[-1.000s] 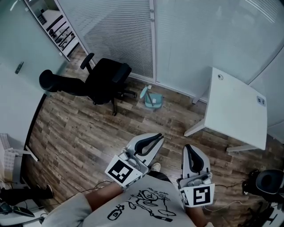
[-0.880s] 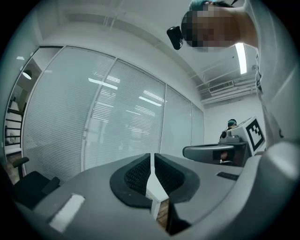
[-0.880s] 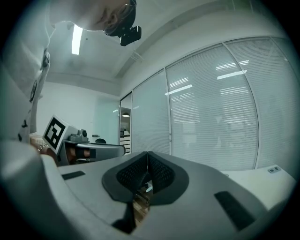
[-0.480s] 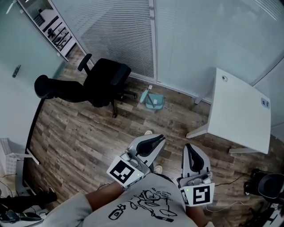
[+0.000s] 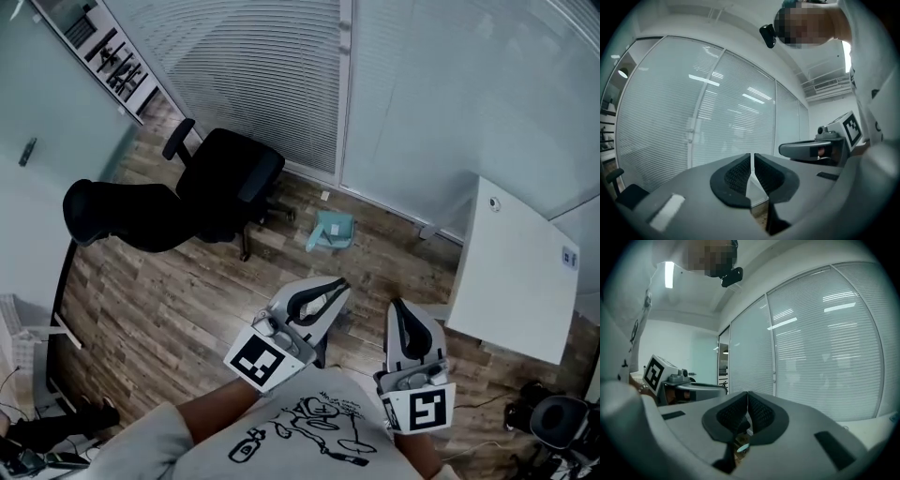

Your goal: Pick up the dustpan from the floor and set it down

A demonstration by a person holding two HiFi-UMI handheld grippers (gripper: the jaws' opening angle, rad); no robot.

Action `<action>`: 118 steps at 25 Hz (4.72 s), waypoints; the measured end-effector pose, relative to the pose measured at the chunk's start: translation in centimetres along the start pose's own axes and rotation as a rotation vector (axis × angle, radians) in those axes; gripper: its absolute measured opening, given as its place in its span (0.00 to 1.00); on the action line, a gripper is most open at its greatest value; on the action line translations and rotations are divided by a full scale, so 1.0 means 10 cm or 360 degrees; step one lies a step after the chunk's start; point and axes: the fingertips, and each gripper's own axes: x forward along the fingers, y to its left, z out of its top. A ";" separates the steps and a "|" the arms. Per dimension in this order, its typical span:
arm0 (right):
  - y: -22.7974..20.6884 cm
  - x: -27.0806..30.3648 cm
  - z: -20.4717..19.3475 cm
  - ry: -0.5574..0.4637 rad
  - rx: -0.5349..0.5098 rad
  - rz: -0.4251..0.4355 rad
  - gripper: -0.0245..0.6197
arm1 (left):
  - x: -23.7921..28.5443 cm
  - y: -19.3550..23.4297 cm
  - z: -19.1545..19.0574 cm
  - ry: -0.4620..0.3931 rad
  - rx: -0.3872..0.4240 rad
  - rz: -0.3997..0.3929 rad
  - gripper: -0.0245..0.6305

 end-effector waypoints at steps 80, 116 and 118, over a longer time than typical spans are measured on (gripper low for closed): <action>-0.97 1.95 -1.44 0.0341 0.0025 0.0190 0.04 | 1.03 2.23 -3.30 0.0969 -0.0144 0.0408 0.22; -0.86 1.89 -1.53 0.0376 0.0050 0.0206 0.04 | 0.93 2.62 -4.74 0.1448 -0.0286 0.0508 0.28; -0.85 1.88 -1.55 0.0397 0.0071 0.0199 0.04 | 0.93 2.62 -4.78 0.1469 -0.0286 0.0503 0.28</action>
